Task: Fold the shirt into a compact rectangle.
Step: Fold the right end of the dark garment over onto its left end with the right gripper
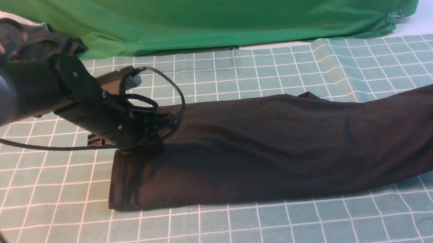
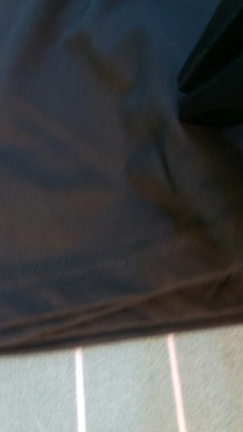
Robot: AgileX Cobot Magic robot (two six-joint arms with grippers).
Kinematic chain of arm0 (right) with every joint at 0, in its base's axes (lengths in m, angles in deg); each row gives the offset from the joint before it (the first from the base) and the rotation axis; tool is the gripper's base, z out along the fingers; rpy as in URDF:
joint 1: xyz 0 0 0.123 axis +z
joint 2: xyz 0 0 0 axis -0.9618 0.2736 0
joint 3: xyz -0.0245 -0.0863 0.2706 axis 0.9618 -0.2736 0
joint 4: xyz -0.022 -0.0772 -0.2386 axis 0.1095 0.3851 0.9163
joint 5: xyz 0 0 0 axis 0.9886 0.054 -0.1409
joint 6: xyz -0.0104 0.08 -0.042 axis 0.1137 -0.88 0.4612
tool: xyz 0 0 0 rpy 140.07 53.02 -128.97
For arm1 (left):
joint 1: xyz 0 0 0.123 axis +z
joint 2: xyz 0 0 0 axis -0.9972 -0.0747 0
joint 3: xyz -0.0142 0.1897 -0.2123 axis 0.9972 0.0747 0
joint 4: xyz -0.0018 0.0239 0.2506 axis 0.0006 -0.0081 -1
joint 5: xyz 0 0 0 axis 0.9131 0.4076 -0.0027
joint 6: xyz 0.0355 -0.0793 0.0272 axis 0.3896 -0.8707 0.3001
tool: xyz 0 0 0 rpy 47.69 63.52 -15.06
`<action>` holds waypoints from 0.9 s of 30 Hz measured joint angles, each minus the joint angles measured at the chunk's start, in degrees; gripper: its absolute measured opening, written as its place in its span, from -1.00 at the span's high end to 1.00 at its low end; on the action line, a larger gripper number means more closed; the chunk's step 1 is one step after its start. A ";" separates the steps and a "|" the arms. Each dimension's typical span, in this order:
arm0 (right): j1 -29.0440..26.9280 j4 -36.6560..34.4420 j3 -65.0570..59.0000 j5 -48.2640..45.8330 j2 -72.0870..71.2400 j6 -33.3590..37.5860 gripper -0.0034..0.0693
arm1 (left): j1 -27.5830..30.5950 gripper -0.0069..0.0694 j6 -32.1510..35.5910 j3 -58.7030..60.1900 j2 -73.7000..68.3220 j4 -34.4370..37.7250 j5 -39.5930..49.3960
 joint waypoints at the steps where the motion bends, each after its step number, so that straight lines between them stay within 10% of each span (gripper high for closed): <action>1: 0.00 0.00 0.00 0.03 0.00 0.00 0.79 | 0.83 0.79 -0.76 0.00 -1.63 -0.53 0.57; 27: 0.02 -0.45 0.15 0.07 0.00 0.49 0.78 | 6.93 0.79 -5.63 -2.15 -3.96 -11.74 9.06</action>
